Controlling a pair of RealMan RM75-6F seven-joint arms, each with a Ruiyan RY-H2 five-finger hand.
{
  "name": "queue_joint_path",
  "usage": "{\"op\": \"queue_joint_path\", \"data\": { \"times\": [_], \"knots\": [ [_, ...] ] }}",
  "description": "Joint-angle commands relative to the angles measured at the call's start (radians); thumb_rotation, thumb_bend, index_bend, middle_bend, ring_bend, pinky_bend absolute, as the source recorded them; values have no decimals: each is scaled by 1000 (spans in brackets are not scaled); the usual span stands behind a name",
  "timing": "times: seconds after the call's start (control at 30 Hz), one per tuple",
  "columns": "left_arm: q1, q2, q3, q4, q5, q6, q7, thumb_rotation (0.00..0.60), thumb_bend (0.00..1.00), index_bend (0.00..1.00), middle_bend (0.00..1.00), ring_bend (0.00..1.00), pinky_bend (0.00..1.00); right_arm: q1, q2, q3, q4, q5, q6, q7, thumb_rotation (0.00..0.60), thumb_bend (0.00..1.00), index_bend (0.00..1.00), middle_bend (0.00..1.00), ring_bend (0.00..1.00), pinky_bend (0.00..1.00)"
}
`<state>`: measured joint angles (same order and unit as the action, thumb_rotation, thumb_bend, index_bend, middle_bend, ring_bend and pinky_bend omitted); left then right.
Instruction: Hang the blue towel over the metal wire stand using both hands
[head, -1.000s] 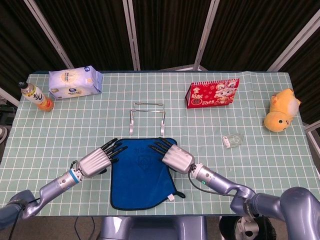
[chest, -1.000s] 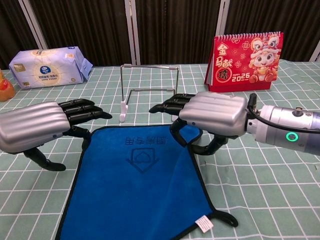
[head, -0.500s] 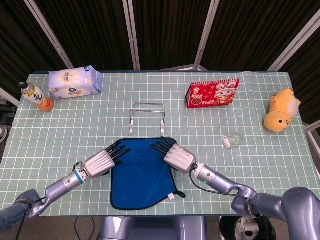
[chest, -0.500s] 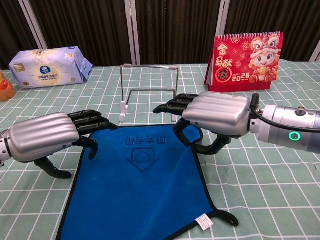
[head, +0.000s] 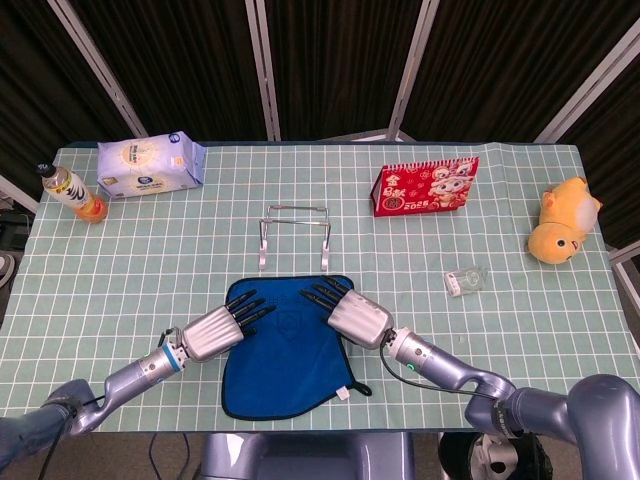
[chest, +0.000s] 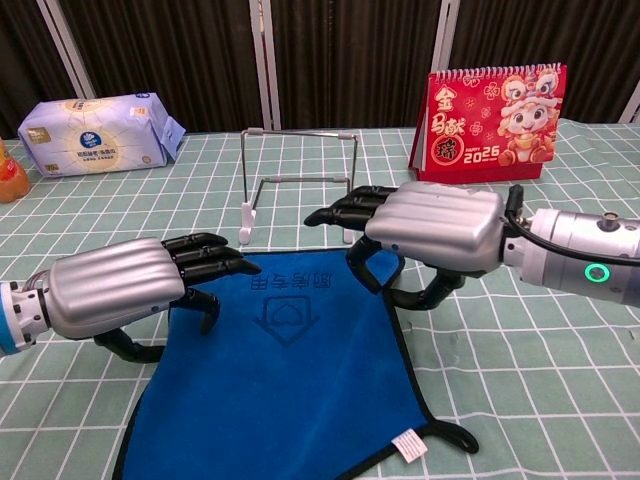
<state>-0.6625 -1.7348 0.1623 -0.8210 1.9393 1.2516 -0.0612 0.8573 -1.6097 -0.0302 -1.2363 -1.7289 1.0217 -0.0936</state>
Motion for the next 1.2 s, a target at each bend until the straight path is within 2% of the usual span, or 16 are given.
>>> {"op": "queue_joint_path", "data": {
  "times": [0.03, 0.13, 0.23, 0.4, 0.53, 0.73, 0.93, 1.07, 1.2],
  "knots": [
    [-6, 6, 2, -14, -6, -4, 12, 600, 276, 464, 0, 0, 0, -1, 3, 1, -5, -1, 2, -3, 600, 503, 663, 14, 0, 0],
    [-10, 10, 3, -25, -11, -8, 19, 600, 363, 465, 0, 0, 0, -1, 7, 3, -11, 0, 3, -6, 600, 503, 663, 15, 0, 0],
    [-14, 10, 4, -36, -16, -8, 17, 600, 453, 517, 0, 0, 0, -3, 11, 2, -16, 0, 3, -12, 600, 502, 663, 15, 0, 0],
    [-12, 7, 2, -46, -30, 2, 3, 600, 493, 754, 0, 0, 0, -7, 17, 2, -24, 1, 6, -17, 600, 502, 663, 16, 0, 0],
    [-2, 11, -9, -54, -53, 21, -13, 600, 518, 844, 0, 0, 0, -17, 34, 2, -42, -1, 24, -17, 600, 503, 663, 18, 0, 0],
    [16, 52, -38, -90, -76, 95, -18, 600, 526, 857, 0, 0, 0, -37, 82, 13, -96, -8, 80, -12, 600, 503, 664, 21, 0, 0],
    [22, 124, -84, -183, -98, 171, -6, 600, 527, 857, 0, 0, 0, -47, 160, 62, -194, -2, 142, -28, 600, 502, 665, 26, 0, 0],
    [12, 180, -146, -264, -120, 218, 35, 600, 527, 857, 0, 0, 0, -49, 214, 108, -262, 27, 159, -37, 600, 503, 665, 34, 0, 0],
    [-12, 203, -213, -290, -127, 264, 68, 600, 526, 858, 0, 0, 0, -40, 231, 166, -283, 66, 170, -33, 600, 503, 665, 37, 0, 0]
  ]
}}
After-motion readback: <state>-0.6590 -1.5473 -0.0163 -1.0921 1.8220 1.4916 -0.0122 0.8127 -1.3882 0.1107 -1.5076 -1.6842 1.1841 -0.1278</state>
